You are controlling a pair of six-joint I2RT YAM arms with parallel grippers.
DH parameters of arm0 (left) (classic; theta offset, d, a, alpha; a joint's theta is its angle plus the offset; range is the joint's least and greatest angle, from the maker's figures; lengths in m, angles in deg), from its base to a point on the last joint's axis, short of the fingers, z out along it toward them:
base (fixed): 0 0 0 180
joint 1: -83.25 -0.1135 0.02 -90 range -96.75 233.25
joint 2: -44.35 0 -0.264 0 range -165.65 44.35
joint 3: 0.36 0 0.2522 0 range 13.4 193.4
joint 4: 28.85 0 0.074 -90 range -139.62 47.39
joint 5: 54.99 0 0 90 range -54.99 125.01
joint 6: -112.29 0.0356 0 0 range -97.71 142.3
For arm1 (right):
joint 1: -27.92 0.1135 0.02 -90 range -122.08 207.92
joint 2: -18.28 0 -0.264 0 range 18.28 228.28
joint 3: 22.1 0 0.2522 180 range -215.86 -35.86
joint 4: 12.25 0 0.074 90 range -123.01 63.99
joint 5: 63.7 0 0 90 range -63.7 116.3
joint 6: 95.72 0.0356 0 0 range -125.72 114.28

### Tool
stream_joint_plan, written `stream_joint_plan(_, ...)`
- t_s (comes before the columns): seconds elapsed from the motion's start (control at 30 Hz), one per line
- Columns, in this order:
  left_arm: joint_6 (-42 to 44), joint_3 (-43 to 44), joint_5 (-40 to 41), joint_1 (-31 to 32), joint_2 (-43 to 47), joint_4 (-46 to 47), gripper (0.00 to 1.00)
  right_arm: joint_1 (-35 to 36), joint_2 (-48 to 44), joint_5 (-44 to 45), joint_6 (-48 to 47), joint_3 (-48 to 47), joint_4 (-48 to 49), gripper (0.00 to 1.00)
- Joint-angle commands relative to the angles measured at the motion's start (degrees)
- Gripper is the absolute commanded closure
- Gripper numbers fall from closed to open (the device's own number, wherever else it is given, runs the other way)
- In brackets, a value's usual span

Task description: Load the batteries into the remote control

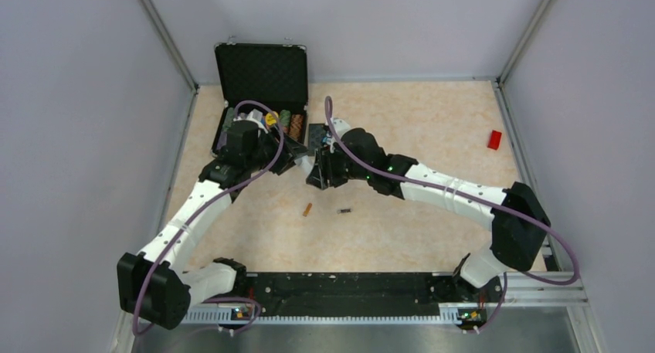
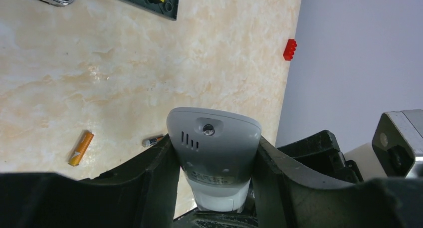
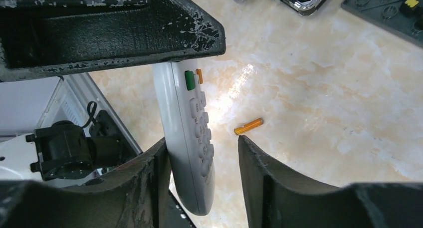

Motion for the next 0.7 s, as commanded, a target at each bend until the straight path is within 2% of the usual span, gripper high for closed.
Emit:
stream_joint_plan(0.0,0.05,2.49,-1.09,0.24,0.68,1.05,1.00,0.49,0.38,1.18,1.00,-3.13,1.14,0.58)
stream_joint_plan(0.07,0.14,2.03,-1.79,0.21,1.31,1.87,0.99,0.42,0.27,0.75,1.27,-3.33,1.26,0.71)
stream_joint_plan(0.1,0.22,1.69,-2.43,0.24,1.75,2.75,0.94,0.47,-0.05,0.82,1.39,-3.40,1.31,0.75)
stream_joint_plan(0.17,0.24,0.44,-3.97,0.15,3.00,5.25,0.79,0.45,-0.83,-0.08,1.52,-3.52,1.55,0.84)
stream_joint_plan(0.2,0.15,-0.26,-4.57,0.14,3.68,6.83,0.68,0.42,-1.23,-0.98,1.78,-3.67,1.72,0.86)
stream_joint_plan(0.3,0.53,-2.08,-6.43,0.11,6.15,10.78,0.38,0.20,-2.55,-4.21,3.24,-3.89,1.93,0.88)
stream_joint_plan(0.33,0.91,-2.34,-7.14,0.08,6.94,11.80,0.34,-0.07,-3.17,-5.50,4.10,-3.72,2.26,0.88)
stream_joint_plan(0.5,1.29,-6.25,-8.51,0.08,12.74,17.33,0.22,-2.36,-6.65,-15.29,11.47,-0.55,7.59,0.88)
stream_joint_plan(0.67,-7.18,-11.42,-13.44,-0.11,17.06,31.46,0.21,-3.89,-9.25,-24.33,19.80,2.92,17.21,0.88)
